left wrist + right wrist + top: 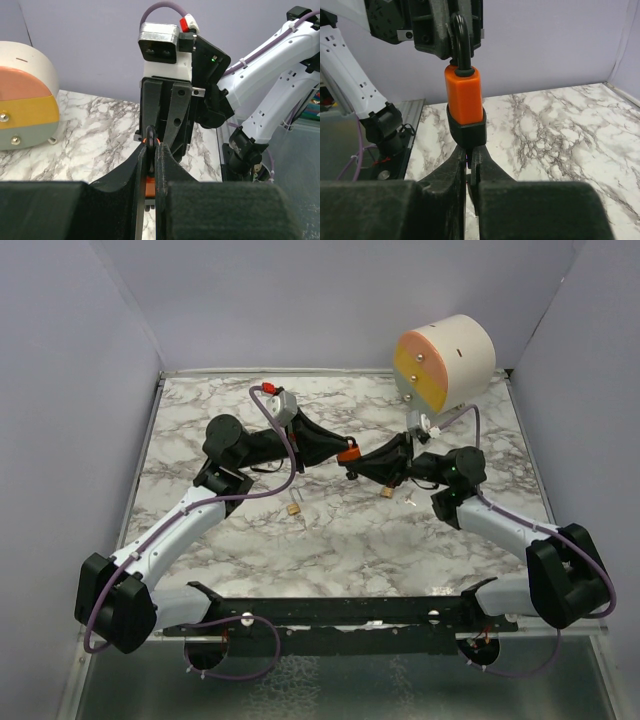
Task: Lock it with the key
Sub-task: Lock the lock.
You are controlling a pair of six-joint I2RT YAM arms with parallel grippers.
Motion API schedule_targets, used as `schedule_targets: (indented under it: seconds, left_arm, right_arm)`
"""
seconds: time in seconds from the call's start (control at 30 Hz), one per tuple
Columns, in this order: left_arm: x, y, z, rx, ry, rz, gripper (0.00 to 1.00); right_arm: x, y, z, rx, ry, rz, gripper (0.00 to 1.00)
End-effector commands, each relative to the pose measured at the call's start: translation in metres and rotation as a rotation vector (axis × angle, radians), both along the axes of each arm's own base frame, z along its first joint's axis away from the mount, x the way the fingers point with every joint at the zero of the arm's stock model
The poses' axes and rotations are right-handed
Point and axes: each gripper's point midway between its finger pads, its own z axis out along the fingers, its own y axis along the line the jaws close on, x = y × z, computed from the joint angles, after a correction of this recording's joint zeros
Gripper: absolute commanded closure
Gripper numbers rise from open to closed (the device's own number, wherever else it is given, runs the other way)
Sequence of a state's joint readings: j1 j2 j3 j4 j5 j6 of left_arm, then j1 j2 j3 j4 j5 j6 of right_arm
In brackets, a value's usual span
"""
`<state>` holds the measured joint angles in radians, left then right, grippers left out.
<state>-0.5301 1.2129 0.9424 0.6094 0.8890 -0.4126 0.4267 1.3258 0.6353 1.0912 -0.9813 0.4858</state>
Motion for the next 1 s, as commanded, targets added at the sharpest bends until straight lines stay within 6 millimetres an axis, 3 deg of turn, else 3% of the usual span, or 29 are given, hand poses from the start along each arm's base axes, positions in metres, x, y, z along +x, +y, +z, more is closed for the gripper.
schedule_targets:
  seconds: [0.0, 0.27, 0.83, 0.97]
  left_arm:
    - [-0.014, 0.006, 0.038, -0.075, -0.127, -0.003, 1.00]
    - [-0.004, 0.014, 0.057, -0.132, -0.209, 0.100, 1.00]
    - [0.000, 0.034, 0.110, -0.219, -0.324, 0.221, 1.00]
    - [0.003, 0.045, 0.108, -0.244, -0.326, 0.297, 1.00]
  right_arm:
    - [0.005, 0.005, 0.004, 0.005, 0.003, -0.009, 0.99]
    - [-0.002, 0.012, -0.002, -0.009, 0.011, 0.029, 0.99]
    - [-0.008, 0.030, -0.040, -0.108, 0.067, 0.019, 0.99]
    - [-0.005, 0.026, -0.035, -0.050, 0.081, -0.027, 0.99]
